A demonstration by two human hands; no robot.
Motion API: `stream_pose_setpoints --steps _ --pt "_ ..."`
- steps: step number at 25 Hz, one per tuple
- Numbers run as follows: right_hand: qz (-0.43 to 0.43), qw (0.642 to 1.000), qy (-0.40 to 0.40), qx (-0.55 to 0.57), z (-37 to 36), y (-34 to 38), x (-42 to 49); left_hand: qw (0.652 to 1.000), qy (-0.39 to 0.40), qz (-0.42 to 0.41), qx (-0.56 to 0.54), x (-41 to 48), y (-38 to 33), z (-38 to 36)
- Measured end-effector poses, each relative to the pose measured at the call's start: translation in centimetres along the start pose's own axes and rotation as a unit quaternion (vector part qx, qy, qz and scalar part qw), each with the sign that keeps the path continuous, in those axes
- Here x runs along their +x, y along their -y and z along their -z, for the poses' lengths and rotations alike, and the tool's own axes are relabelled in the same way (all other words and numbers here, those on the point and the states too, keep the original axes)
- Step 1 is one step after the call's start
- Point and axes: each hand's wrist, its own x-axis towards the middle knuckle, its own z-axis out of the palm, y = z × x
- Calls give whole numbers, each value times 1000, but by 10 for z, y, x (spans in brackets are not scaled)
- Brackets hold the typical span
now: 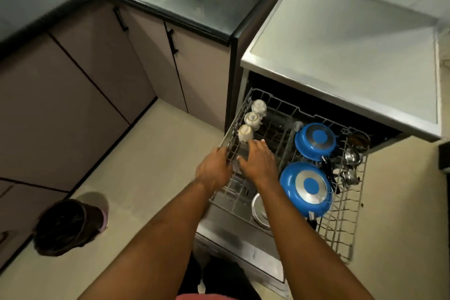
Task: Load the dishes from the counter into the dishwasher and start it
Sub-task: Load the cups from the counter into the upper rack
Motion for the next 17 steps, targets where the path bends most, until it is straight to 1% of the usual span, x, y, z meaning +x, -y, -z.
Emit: stream_pose_setpoints --steps 5,10,13,17 --pt "56 997 -49 -11 28 54 -13 998 -63 -24 18 -18 8 65" --pt "92 994 -54 -22 44 112 -14 992 -115 -53 16 -22 27 126" --pt "115 990 -72 -36 54 158 -12 987 -141 -65 35 -25 49 167" --pt "130 983 -121 -36 65 228 -5 981 -176 -75 10 -26 82 227"
